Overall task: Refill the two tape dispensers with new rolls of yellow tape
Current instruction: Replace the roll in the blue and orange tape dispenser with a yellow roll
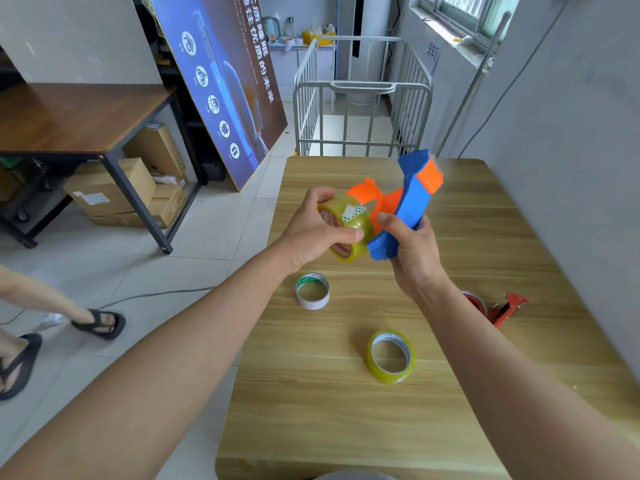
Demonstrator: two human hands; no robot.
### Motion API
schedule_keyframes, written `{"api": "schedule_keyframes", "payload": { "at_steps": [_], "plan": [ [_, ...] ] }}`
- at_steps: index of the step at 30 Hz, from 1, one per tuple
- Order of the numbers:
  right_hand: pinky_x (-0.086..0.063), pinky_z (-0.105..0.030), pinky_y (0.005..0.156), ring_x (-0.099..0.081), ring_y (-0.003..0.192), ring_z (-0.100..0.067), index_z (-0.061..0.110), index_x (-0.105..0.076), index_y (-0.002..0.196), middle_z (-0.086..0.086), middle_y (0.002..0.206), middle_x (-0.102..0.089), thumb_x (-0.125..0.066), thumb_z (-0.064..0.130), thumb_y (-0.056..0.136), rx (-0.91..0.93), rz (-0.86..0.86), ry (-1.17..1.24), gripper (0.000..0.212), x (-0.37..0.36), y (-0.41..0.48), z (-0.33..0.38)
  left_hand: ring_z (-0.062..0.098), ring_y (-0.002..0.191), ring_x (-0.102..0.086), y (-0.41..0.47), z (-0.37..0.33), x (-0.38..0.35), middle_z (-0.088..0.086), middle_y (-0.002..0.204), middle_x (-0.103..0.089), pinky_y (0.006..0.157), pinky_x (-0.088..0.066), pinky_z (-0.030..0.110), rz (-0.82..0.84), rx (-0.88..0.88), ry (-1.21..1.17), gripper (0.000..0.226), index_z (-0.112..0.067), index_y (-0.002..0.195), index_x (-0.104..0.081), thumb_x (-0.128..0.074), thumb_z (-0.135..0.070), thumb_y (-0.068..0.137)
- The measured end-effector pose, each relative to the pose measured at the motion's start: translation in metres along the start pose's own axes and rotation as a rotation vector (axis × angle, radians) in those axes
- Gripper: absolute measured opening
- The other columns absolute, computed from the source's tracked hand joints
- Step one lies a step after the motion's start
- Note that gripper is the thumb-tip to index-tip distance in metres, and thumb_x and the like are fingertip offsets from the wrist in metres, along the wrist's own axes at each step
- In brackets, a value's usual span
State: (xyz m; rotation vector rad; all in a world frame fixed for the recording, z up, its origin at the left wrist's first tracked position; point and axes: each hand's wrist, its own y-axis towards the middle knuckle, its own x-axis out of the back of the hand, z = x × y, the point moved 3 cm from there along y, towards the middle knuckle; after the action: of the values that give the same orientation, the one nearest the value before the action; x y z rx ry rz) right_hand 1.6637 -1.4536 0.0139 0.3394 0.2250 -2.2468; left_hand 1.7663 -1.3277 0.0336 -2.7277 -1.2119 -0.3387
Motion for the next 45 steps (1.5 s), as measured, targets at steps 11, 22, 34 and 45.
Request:
{"api": "schedule_keyframes", "payload": {
  "at_steps": [11,22,34,45],
  "plan": [
    [-0.047,-0.033,0.069,-0.057,0.083,-0.019,0.012,-0.048,0.109,-0.006,0.093,-0.056,-0.076,0.027,0.06,0.01,-0.056,0.069,0.059,-0.002,-0.001,0.0,0.016,0.111,-0.052,0.005,-0.006,0.003,0.003,0.124,-0.046,0.084,-0.042,0.021,0.02,0.067,0.014,0.079,-0.027,0.126,-0.05,-0.083,-0.042,0.055],
    [-0.052,-0.03,0.074,-0.057,0.082,-0.015,0.016,-0.048,0.106,-0.002,0.096,-0.055,-0.073,0.021,0.067,0.065,-0.05,-0.106,0.047,-0.002,-0.008,-0.002,0.029,0.098,-0.062,0.0,-0.002,-0.001,0.019,0.12,-0.056,0.084,-0.054,0.044,0.096,0.29,-0.443,0.061,-0.011,0.131,-0.039,-0.06,0.011,0.078],
    [-0.047,-0.023,0.069,-0.055,0.08,-0.01,0.016,-0.043,0.113,0.005,0.094,-0.052,-0.073,0.014,0.08,0.071,-0.058,-0.293,0.045,0.005,-0.008,0.0,0.028,0.091,-0.064,0.002,0.0,0.009,0.022,0.126,-0.054,0.076,-0.057,0.042,-0.252,0.308,-0.477,0.067,-0.01,0.132,-0.034,-0.067,0.007,0.076],
    [-0.051,-0.029,0.08,-0.06,0.091,-0.015,0.017,-0.045,0.119,0.001,0.106,-0.058,-0.077,0.021,0.076,-0.033,0.031,-0.39,0.053,-0.003,-0.01,-0.006,0.033,0.114,-0.057,0.003,-0.009,0.0,0.021,0.135,-0.047,0.095,-0.05,0.045,-0.181,0.314,-0.545,0.075,-0.004,0.137,-0.029,-0.066,0.013,0.074]
  ]
}}
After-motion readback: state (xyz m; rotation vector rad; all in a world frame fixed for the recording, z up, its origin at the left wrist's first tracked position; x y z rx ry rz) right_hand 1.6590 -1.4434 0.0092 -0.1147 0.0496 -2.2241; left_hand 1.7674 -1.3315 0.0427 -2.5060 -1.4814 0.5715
